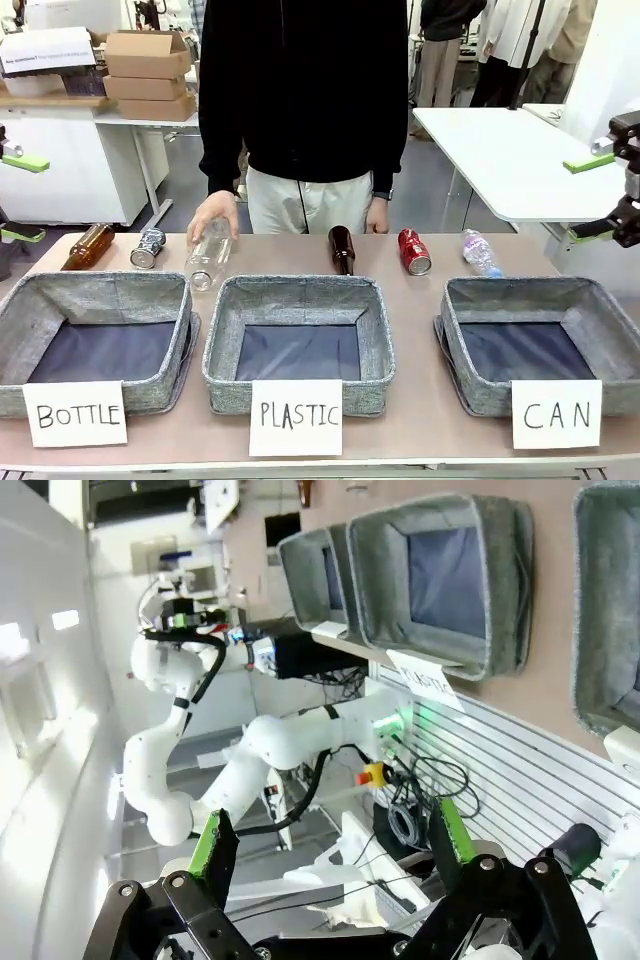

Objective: Sort the can waste into the basket.
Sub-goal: Pick up the can waste from the table and place it in the right Fabric basket.

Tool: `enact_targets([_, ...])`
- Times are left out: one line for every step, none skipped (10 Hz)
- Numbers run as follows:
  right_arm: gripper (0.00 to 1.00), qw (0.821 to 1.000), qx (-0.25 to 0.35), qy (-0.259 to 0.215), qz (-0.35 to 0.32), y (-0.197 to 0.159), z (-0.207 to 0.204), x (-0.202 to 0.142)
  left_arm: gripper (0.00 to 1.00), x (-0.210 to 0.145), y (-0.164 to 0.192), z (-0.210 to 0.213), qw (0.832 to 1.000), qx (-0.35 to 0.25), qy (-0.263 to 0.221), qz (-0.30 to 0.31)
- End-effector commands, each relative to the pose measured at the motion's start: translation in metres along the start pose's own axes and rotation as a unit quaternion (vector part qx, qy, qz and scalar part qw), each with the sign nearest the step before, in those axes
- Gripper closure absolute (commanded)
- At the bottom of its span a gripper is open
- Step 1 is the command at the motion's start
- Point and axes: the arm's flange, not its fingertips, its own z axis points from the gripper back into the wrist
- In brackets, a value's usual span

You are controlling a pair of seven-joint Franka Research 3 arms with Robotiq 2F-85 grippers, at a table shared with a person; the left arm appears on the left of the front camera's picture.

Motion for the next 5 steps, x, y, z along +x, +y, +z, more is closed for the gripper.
enact_targets([0.00, 1.000, -0.001, 0.000, -0.002, 0.001, -0.002, 0.001, 0.00, 0.002, -0.002, 0.002, 1.000, -0.014, 0.008, -0.012])
enact_targets([0.00, 0.991, -0.124, 0.019, 0.037, 0.019, -0.040, 0.037, 0.00, 0.002, -0.002, 0.002, 1.000, -0.014, 0.008, -0.012])
enact_targets([0.00, 0.966, -0.250, -0.010, 0.066, 0.026, -0.074, 0.073, 0.00, 0.002, -0.002, 0.002, 1.000, -0.014, 0.008, -0.012])
enact_targets([0.00, 0.925, -0.361, -0.046, 0.114, 0.022, -0.108, 0.114, 0.00, 0.002, -0.002, 0.002, 1.000, -0.014, 0.008, -0.012])
enact_targets([0.00, 0.890, -0.431, -0.059, 0.138, 0.009, -0.132, 0.144, 0.00, 0.002, -0.002, 0.002, 1.000, -0.014, 0.008, -0.012])
